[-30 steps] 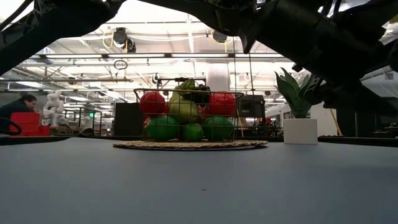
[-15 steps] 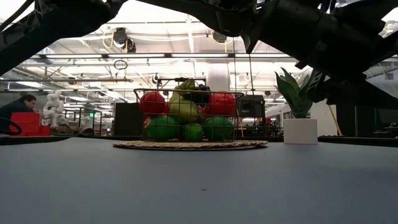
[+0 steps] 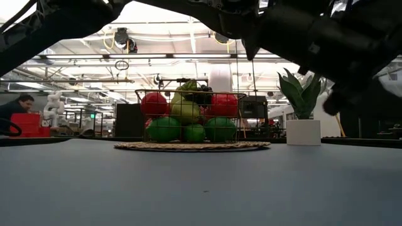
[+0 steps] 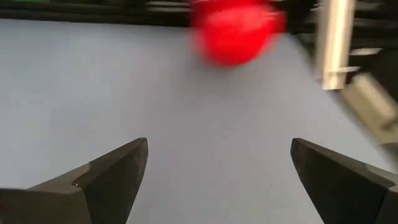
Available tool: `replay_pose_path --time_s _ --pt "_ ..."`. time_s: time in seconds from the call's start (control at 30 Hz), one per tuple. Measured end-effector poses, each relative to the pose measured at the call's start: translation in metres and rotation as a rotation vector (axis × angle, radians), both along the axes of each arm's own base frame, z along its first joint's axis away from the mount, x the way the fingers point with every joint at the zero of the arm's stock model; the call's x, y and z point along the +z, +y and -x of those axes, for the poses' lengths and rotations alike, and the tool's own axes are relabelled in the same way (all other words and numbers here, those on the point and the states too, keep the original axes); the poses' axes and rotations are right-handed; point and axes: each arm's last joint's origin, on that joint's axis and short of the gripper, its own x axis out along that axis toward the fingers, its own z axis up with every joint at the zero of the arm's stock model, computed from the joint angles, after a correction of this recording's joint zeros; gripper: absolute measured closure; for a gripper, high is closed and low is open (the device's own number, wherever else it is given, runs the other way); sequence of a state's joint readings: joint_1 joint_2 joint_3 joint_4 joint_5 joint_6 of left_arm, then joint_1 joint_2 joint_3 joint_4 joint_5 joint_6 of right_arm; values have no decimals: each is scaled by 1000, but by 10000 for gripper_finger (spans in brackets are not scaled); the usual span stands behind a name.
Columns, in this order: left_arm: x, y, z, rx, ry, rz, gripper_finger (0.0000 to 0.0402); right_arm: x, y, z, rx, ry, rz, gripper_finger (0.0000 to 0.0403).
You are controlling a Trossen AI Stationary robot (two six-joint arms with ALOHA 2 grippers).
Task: Build produce basket
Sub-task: Put the red apple into the gold wire basket
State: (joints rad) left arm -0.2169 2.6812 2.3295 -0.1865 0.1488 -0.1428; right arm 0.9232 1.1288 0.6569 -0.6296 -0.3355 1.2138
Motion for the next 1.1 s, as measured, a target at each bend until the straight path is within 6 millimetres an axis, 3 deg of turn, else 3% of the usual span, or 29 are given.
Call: replay_pose_path --time_s 0.23,0.4,0.73,0.83,0.97,1.1 --pt "13 -4 -5 -85 -139 78 9 22 -27 3 -16 -462 218 139" --pt "17 6 -9 -45 -159 112 9 33 -36 7 1 -586 231 140" --pt "17 15 -10 26 -113 176 9 31 -40 8 1 -595 302 141" --pt "17 13 -9 -45 -111 207 9 30 -44 10 -26 -554 341 141" --pt "16 0 -6 -79 -132 120 9 31 -43 9 -18 -564 324 139" --pt "14 3 -7 19 -146 32 9 31 -41 8 -5 -580 311 141"
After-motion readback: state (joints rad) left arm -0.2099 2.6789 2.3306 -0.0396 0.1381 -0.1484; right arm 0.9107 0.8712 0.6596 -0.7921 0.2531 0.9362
